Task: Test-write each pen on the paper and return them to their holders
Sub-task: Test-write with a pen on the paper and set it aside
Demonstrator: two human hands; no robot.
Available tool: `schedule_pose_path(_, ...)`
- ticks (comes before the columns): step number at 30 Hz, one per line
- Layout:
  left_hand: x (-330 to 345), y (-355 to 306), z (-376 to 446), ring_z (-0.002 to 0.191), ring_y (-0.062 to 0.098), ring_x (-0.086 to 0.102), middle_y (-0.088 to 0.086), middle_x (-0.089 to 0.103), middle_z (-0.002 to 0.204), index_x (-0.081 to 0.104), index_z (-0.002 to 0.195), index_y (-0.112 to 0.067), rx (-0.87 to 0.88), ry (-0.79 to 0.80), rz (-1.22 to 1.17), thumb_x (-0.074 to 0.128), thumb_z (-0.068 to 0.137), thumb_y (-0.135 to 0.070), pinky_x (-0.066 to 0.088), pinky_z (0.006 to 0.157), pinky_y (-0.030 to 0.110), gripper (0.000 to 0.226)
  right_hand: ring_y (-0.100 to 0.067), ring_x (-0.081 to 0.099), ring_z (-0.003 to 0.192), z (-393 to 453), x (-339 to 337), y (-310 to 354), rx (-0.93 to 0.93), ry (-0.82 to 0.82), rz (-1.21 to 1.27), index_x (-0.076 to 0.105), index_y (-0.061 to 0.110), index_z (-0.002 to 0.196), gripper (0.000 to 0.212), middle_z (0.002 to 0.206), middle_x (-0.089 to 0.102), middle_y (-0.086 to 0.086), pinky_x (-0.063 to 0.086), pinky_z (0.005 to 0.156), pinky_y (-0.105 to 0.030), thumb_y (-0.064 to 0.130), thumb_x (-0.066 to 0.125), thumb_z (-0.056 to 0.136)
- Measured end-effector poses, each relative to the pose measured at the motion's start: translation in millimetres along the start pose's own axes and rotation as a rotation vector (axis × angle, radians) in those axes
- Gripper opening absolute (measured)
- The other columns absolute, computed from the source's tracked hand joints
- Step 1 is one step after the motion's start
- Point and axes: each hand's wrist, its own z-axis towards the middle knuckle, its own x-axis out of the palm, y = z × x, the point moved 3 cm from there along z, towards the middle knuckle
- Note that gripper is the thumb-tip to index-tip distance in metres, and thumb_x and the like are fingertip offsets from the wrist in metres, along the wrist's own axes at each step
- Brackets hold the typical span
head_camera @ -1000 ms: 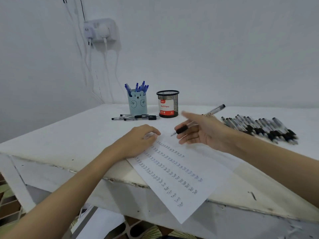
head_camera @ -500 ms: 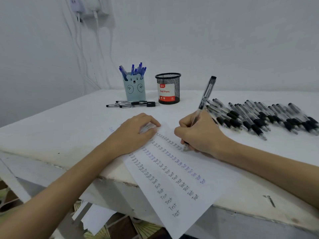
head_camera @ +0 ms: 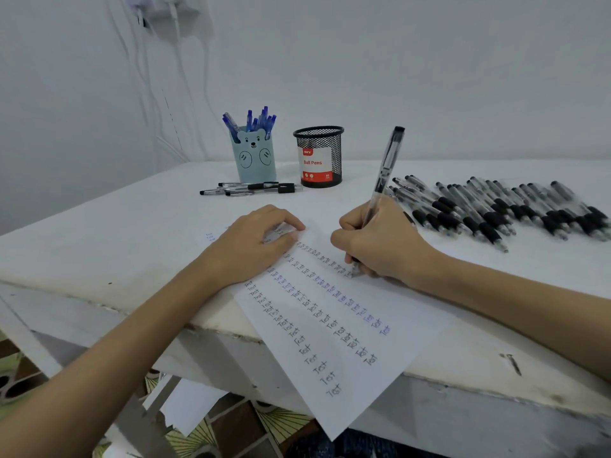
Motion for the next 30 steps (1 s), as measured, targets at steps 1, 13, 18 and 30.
schedule_pose_path(1, 0.1, -0.2, 0.0, 0.11, 0.004, 0.05, -0.011, 0.057, 0.115, 0.062, 0.108, -0.032, 0.0, 0.001, -0.001, 0.052, 0.094, -0.028, 0.038, 0.098, 0.026, 0.017, -0.018, 0.049, 0.037, -0.2, 0.5, 0.0, 0.0, 0.004, 0.005, 0.022, 0.017, 0.038, 0.053, 0.035, 0.016, 0.006, 0.021, 0.034, -0.013, -0.009, 0.05, 0.076)
schedule_pose_path(13, -0.2, -2.0, -0.3, 0.109, 0.003, 0.049, -0.011, 0.057, 0.114, 0.063, 0.109, -0.03, -0.026, 0.013, -0.002, 0.052, 0.094, -0.029, 0.035, 0.092, 0.016, 0.018, -0.019, 0.048, 0.042, -1.7, -0.1, 2.6, -0.004, 0.0, -0.011, 0.021, 0.017, 0.038, 0.054, 0.035, 0.015, 0.007, 0.022, 0.033, -0.012, -0.008, 0.05, 0.076)
schedule_pose_path(18, 0.7, -0.9, -0.3, 0.108, 0.002, 0.05, -0.012, 0.057, 0.114, 0.062, 0.107, -0.032, -0.021, 0.015, -0.001, 0.053, 0.094, -0.029, 0.034, 0.089, 0.012, 0.017, -0.012, 0.049, 0.037, -1.2, 0.0, 2.1, 0.005, 0.004, -0.014, 0.022, 0.017, 0.037, 0.054, 0.034, 0.017, 0.007, 0.023, 0.033, -0.012, -0.006, 0.051, 0.076)
schedule_pose_path(30, 0.5, -0.1, 1.1, 0.11, 0.004, 0.049, -0.01, 0.058, 0.115, 0.062, 0.109, -0.03, -0.017, 0.012, 0.009, 0.052, 0.094, -0.028, 0.032, 0.089, 0.01, 0.018, -0.005, 0.043, 0.029, -1.0, -2.8, 1.1, 0.028, -0.016, -0.003, 0.023, 0.017, 0.035, 0.054, 0.031, 0.02, 0.007, 0.024, 0.033, -0.011, -0.006, 0.05, 0.075)
